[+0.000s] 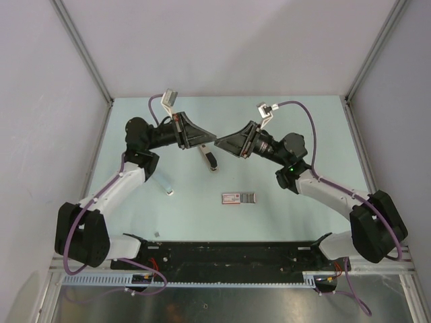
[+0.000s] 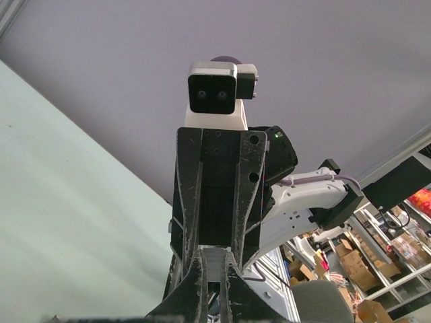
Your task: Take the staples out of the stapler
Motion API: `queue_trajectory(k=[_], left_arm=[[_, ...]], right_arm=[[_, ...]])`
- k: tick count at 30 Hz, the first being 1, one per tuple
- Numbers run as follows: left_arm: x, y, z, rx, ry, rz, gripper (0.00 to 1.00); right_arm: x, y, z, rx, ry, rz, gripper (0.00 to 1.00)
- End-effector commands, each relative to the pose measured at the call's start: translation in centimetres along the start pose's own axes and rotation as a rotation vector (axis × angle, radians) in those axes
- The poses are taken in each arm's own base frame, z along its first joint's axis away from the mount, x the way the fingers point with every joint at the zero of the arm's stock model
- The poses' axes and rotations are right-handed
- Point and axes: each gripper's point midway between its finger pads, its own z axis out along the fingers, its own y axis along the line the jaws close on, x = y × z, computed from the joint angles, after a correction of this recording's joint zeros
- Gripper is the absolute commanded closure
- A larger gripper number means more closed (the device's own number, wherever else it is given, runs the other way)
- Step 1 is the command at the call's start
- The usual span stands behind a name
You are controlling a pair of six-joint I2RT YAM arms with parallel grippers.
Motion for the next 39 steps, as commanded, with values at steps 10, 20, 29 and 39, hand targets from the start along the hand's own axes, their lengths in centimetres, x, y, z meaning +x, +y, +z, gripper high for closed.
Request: queue_trajectory(k=[10,20,29,39], left_arm=[[-0.3,-1.2,0.0,0.031,-0.006,0.077,1.00],[-1.4,0.5,-0.3,-0.071,0.005,0.120,0.51],[-2.3,9.5,-4.6,-0.567,0.173,0.296,0.47],[0.4,14.6,-11.0,-0.863,0.365,0.520,0.49]], right_arm=[[-1.7,2.6,1.1,-0.092,-0.043,-0.041,0.81],[-1.5,-1.5,-0.2,0.144,-0.014,-0.050,0.99],[3.3,-10.0,-7.7,0.752,0.158,-0.102,1.00],[12.1,-15.3,-15.7,1.319,0.348,-0.148,1.00]])
